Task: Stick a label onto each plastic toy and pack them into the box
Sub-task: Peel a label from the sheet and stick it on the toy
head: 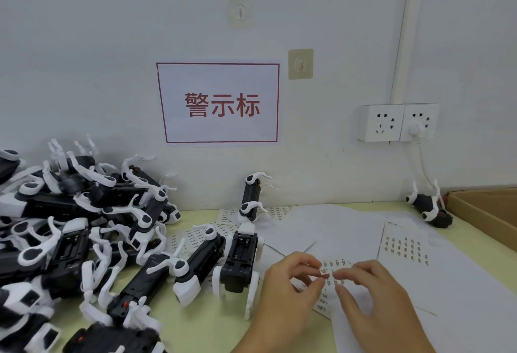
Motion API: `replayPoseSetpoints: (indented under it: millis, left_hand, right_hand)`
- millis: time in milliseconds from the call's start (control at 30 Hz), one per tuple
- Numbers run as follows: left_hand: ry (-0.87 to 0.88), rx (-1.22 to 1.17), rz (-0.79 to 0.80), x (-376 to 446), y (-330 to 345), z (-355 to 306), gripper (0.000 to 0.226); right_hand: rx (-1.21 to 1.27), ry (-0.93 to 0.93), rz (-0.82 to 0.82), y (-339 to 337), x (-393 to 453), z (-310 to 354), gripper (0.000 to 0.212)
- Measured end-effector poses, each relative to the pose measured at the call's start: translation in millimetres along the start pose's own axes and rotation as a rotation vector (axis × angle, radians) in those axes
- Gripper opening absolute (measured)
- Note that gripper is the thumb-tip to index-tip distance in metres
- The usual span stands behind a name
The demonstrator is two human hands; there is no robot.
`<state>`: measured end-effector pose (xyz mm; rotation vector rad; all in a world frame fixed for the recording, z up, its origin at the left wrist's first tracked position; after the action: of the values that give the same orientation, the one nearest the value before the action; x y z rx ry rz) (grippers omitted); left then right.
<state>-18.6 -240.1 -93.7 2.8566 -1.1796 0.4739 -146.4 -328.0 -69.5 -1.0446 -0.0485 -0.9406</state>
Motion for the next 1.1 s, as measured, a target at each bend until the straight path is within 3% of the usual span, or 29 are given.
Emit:
replayPoseSetpoints:
  millis: [200, 600, 700, 800, 933, 1033, 1100]
  left_hand:
    - [0.017, -0.022, 0.060, -2, 7, -4, 0.017]
    - [0.066, 0.122, 0.107, -8, 13, -10, 0.014]
    - [0.191, 0.366, 0.129, -15, 18, -17, 0.019]
    - [0.452, 0.666, 0.069, -22, 22, -41, 0.027]
    - [0.694, 0.678, -0.090, -23, 10, -89, 0.019]
    - [0.594, 0.665, -0.188, -3, -25, -105, 0.017]
    - [0.503, 0.750, -0.155, 14, -47, -104, 0.028]
  right_hand:
    - [0.050, 0.000, -0.010, 6, 4, -10, 0.032]
    - [0.026, -0.064, -0.129, 2, 4, -12, 0.040]
    - [0.037, -0.043, -0.191, -5, 4, -15, 0.039]
    - [0.082, -0.007, -0.217, -7, 6, -21, 0.040]
    - [0.115, 0.031, -0.192, -3, 7, -26, 0.039]
    - [0.121, 0.037, -0.185, -3, 8, -26, 0.039]
    - [0.124, 0.040, -0.189, -4, 8, -26, 0.039]
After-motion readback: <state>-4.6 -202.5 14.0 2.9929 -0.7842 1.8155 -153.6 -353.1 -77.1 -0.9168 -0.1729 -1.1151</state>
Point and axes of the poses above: each hand's wrist, its own x-axis towards the middle knuckle, its own y-axis out of the palm, z = x × y, the point moved 8 cm from there along x, towards the middle knuckle, and after that the axes turned 10 degrees about -x, right-handed, at the moved point
